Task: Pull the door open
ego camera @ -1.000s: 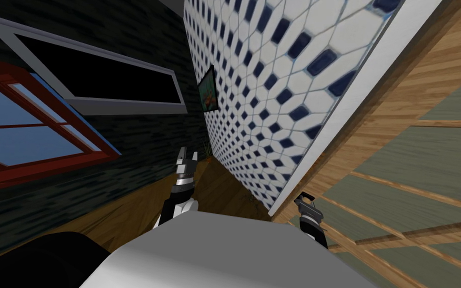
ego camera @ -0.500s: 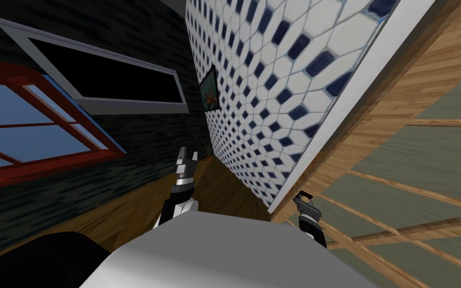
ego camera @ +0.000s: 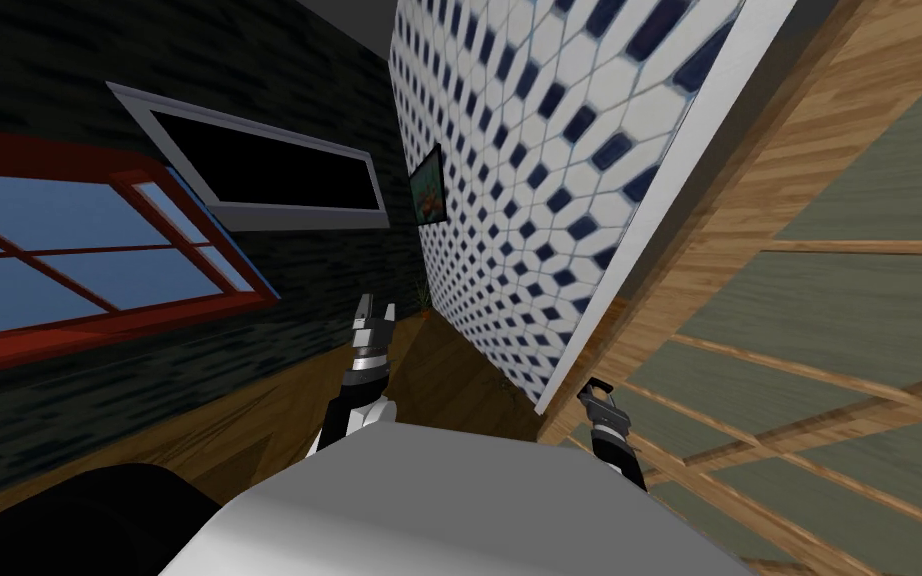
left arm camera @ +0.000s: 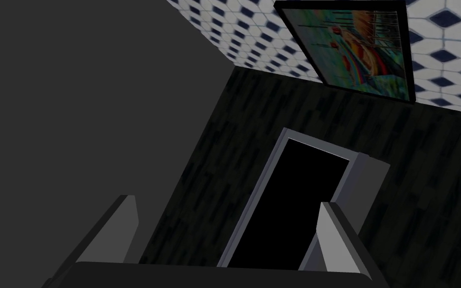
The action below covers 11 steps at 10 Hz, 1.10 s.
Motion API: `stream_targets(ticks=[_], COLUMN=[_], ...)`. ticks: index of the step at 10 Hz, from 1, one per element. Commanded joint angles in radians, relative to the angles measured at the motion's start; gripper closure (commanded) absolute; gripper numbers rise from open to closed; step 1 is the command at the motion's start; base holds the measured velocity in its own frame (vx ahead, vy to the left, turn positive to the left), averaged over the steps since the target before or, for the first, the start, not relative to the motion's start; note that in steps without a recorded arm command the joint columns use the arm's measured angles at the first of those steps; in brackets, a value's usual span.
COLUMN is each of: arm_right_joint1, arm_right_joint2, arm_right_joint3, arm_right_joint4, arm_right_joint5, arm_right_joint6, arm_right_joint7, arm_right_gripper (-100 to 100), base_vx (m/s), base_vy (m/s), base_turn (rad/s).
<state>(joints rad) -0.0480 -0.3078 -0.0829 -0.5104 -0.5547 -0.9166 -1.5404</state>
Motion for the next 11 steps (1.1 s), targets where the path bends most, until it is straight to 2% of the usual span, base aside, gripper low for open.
stream_targets(ticks=[1, 3, 4, 5, 11], arm_right_joint1=[-0.001, 0.000, -0.001, 0.005, 0.021], arm_right_joint2=[-0.005, -0.007, -0.008, -0.010, -0.030], arm_right_joint3=[0.020, 0.038, 0.031, 0.054, 0.133], arm_right_joint4=[-0.002, -0.008, -0.010, -0.015, -0.041], arm_right_joint5=[0.014, 0.027, 0.022, 0.036, 0.089], arm_right_joint6=[-0.005, -0.003, 0.000, -0.001, -0.012], arm_right_joint7=[-0.019, -0.032, -0.025, -0.042, -0.102], arm_right_gripper=[100, 100, 100, 100, 100], base_vx=[-0.222, -0.213, -0.100, -0.176, -0.255], base_vy=[0.017, 0.037, 0.018, -0.017, 0.002], base_turn=[0.066, 0.042, 0.018, 0.065, 0.067])
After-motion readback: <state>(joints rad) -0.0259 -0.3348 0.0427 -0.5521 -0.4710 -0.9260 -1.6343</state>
